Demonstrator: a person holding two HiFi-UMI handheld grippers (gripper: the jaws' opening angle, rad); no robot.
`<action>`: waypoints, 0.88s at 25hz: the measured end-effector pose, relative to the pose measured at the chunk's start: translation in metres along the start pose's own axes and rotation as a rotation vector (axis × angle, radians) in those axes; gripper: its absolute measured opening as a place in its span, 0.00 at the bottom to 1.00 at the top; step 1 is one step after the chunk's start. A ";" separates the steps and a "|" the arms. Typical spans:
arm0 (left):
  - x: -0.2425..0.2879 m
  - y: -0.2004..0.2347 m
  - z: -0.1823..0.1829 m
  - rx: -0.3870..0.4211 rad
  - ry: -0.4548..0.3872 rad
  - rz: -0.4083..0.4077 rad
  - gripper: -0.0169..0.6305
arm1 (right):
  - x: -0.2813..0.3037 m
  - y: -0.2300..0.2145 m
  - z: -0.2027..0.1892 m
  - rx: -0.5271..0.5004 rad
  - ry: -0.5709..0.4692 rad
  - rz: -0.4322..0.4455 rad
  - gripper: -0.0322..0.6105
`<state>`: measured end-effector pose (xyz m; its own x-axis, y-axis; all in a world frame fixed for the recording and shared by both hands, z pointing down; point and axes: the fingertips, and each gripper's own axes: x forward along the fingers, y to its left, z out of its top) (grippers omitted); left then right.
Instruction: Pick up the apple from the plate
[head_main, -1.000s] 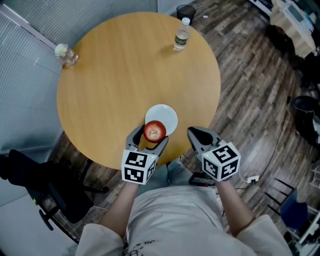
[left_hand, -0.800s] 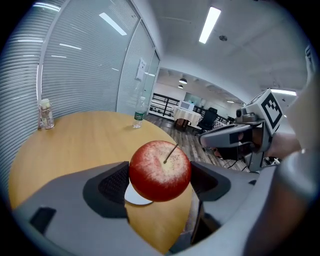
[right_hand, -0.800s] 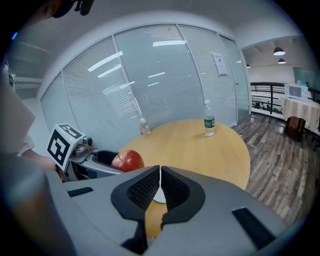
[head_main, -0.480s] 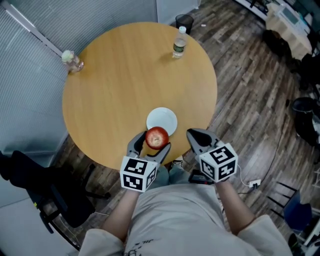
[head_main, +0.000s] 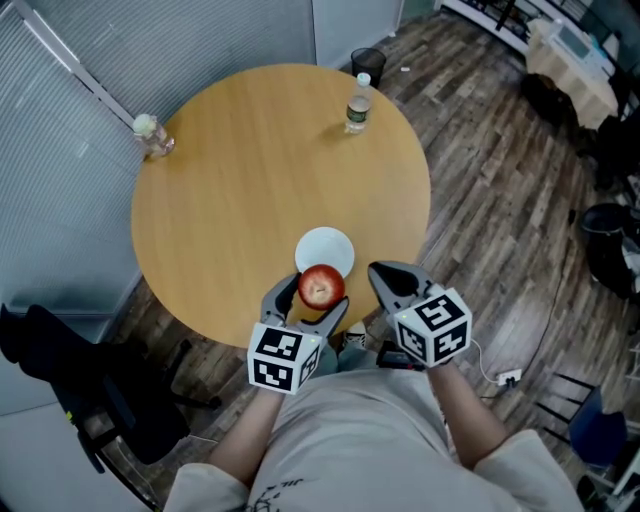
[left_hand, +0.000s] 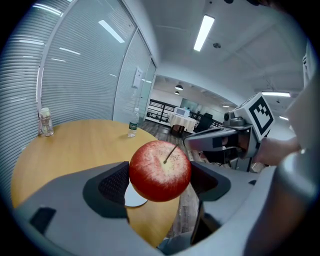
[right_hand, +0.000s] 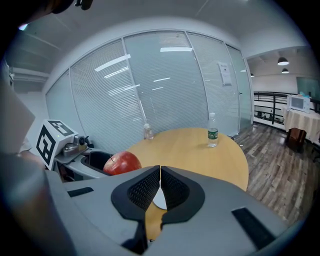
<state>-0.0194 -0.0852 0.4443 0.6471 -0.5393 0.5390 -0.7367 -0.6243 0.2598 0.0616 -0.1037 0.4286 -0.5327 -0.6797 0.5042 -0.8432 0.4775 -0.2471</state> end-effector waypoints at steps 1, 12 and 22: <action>0.000 0.000 0.001 0.000 -0.003 0.001 0.62 | 0.000 0.001 0.002 -0.006 -0.004 0.004 0.10; -0.009 0.005 0.009 -0.001 -0.025 0.017 0.62 | -0.002 0.014 0.010 -0.011 -0.032 0.033 0.10; -0.012 0.005 0.011 0.000 -0.039 0.021 0.62 | -0.005 0.017 0.010 -0.013 -0.044 0.038 0.10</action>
<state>-0.0290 -0.0885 0.4301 0.6385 -0.5743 0.5124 -0.7504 -0.6125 0.2485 0.0493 -0.0980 0.4143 -0.5674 -0.6847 0.4575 -0.8213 0.5107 -0.2544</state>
